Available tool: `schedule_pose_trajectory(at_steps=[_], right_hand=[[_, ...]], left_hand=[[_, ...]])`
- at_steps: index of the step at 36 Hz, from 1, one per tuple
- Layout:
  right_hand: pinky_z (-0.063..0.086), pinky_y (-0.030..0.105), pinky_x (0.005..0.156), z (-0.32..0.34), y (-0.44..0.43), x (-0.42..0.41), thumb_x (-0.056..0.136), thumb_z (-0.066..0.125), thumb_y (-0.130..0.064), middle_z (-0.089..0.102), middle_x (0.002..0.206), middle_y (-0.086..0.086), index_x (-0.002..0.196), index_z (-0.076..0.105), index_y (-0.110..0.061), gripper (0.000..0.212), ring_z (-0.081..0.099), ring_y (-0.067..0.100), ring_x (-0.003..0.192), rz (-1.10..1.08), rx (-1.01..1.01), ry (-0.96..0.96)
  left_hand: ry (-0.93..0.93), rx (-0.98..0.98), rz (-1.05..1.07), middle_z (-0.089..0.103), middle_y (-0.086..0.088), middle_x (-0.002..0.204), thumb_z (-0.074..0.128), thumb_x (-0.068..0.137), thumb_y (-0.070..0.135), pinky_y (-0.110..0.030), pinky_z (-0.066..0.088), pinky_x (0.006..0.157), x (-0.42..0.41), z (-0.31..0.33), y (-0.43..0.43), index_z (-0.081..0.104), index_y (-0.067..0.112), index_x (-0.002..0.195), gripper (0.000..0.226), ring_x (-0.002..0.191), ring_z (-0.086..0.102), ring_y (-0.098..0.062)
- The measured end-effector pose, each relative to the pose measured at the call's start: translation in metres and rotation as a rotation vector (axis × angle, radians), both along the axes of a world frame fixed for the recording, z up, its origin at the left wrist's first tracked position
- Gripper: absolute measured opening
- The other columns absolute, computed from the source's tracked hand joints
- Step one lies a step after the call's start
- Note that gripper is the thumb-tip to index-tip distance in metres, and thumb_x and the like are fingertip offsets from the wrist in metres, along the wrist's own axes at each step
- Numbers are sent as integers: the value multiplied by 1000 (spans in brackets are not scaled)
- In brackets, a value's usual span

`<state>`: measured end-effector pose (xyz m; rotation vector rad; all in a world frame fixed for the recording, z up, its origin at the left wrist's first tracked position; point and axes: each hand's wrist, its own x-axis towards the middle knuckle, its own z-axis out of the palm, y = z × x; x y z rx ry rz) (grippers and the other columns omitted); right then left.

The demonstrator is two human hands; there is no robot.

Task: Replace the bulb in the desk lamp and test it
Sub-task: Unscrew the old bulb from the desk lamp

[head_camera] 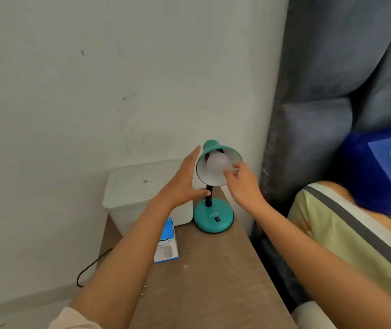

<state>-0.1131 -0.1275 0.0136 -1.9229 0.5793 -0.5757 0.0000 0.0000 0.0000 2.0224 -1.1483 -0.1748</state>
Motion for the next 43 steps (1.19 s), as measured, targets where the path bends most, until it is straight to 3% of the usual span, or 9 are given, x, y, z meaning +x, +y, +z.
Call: schedule_pose_trajectory(at_steps=[5, 8, 11, 16, 20, 24, 29, 34, 43], right_hand=[[47, 37, 98, -1, -8, 25, 96, 40, -40, 48, 131, 15, 136, 34, -10, 51, 58, 26, 107, 107, 600, -43], [53, 35, 87, 0, -19, 34, 95, 46, -36, 48, 130, 19, 131, 40, -10, 45, 54, 33, 117, 180, 1077, -197], [61, 34, 70, 4, -22, 33, 90, 56, -36, 50, 129, 20, 127, 44, -11, 47, 55, 34, 115, 244, 1244, -203], [57, 36, 77, 9, -23, 37, 93, 51, -31, 52, 120, 10, 104, 55, -21, 15, 52, 27, 113, 210, 907, -145], [55, 41, 87, 2, -19, 45, 87, 50, -48, 53, 122, 7, 129, 45, -14, 54, 54, 23, 106, 53, 282, -1], [55, 35, 83, 0, -15, 41, 91, 49, -44, 52, 122, 16, 119, 44, -15, 40, 59, 27, 103, 184, 805, -99], [56, 36, 83, -5, -11, 41, 93, 48, -37, 47, 132, 9, 133, 38, -16, 47, 52, 24, 115, 53, 530, -167], [59, 33, 75, 2, -7, 33, 92, 50, -41, 53, 115, 20, 112, 46, -14, 34, 62, 29, 95, 210, 925, -180], [56, 35, 81, -1, -1, 40, 93, 49, -33, 46, 126, 12, 133, 36, -13, 46, 57, 27, 104, 117, 502, -195]], left_hand=[[-38, -29, -48, 10, 10, 154, 83, 67, 16, -28, 26, 113, 13, 2, -11, -5, 46, 142, 119, 141, 19, -9], [-103, -9, -87, 14, 12, 152, 81, 69, 12, -18, 22, 109, 20, -2, -15, -1, 48, 140, 115, 137, 16, 2], [-108, -26, -85, 23, 19, 143, 79, 71, 11, -15, 28, 104, 22, -3, -15, 1, 59, 135, 111, 128, 25, 9], [-146, -35, -95, 26, 21, 139, 78, 73, 12, -18, 33, 102, 24, -6, -15, 4, 58, 135, 106, 123, 31, 6], [-137, -59, -100, 29, 19, 137, 77, 74, 12, -21, 35, 103, 24, -7, -16, 7, 55, 137, 104, 122, 34, 3], [-104, -89, -89, 31, 18, 137, 76, 75, 11, -18, 37, 101, 23, -9, -14, 12, 47, 142, 99, 120, 35, 11], [-99, -98, -82, 29, 22, 137, 76, 76, 15, -21, 37, 102, 19, -9, -15, 13, 47, 142, 96, 121, 35, 10], [-82, -113, -71, 30, 17, 138, 75, 77, 13, -24, 35, 105, 19, -10, -16, 15, 41, 144, 94, 125, 33, 3], [-56, -132, -58, 33, 14, 137, 75, 77, 11, -34, 41, 105, 17, -12, -14, 17, 41, 144, 94, 125, 38, -4]])
